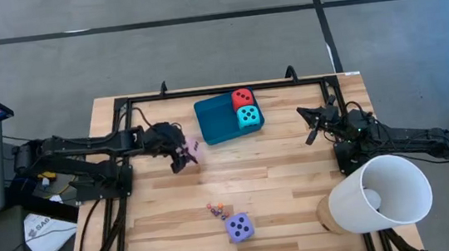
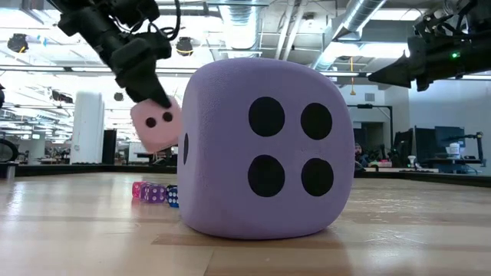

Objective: Pick & Place Dice
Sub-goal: Put the large pink dice into the blue bin

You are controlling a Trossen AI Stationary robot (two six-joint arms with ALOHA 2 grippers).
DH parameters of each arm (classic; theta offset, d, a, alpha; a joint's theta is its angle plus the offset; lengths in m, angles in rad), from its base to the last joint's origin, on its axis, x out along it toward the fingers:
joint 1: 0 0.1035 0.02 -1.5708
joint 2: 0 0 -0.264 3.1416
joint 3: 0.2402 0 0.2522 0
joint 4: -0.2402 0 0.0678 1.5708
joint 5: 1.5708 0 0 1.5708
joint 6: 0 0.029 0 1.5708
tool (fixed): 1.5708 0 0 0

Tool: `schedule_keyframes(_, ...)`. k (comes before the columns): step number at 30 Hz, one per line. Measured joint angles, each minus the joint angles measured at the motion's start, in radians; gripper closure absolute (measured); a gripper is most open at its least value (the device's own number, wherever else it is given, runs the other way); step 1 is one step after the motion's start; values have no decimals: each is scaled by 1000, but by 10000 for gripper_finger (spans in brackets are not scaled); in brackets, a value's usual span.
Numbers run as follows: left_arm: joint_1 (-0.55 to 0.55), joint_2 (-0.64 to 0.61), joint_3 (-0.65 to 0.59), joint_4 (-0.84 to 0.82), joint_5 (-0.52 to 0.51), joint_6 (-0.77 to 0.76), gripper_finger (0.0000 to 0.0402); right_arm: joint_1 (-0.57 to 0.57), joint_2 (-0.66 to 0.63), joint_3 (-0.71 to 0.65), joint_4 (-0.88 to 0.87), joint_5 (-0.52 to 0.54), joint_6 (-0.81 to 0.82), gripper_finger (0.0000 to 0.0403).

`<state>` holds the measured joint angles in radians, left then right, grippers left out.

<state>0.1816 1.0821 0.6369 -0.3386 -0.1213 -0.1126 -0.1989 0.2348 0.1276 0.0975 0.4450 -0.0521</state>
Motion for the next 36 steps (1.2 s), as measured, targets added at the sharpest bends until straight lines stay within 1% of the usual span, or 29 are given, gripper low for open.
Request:
schedule_keyframes(10, 121, 0, 0, 138, 1, 2, 4, 0, 0, 0, 0, 0, 0, 403)
schedule_keyframes(15, 150, 0, 1, 256, -1, 32, 5, 0, 0, 0, 0, 0, 0, 403)
schedule_keyframes(21, 188, 0, 1, 410, -29, 30, 5, 0, 0, 0, 0, 0, 0, 403)
schedule_keyframes(23, 197, 0, 1, 432, -30, 37, 5, 0, 0, 0, 0, 0, 0, 403)
schedule_keyframes(30, 200, 0, 1, 445, -30, 161, 5, 0, 0, 0, 0, 0, 0, 403)
schedule_keyframes(33, 197, 0, 1, 454, -30, 161, 5, 0, 0, 0, 1, 0, 0, 403)
schedule_keyframes(36, 197, 0, 1, 502, -30, 166, 5, 0, 0, 0, 1, 0, -1, 403)
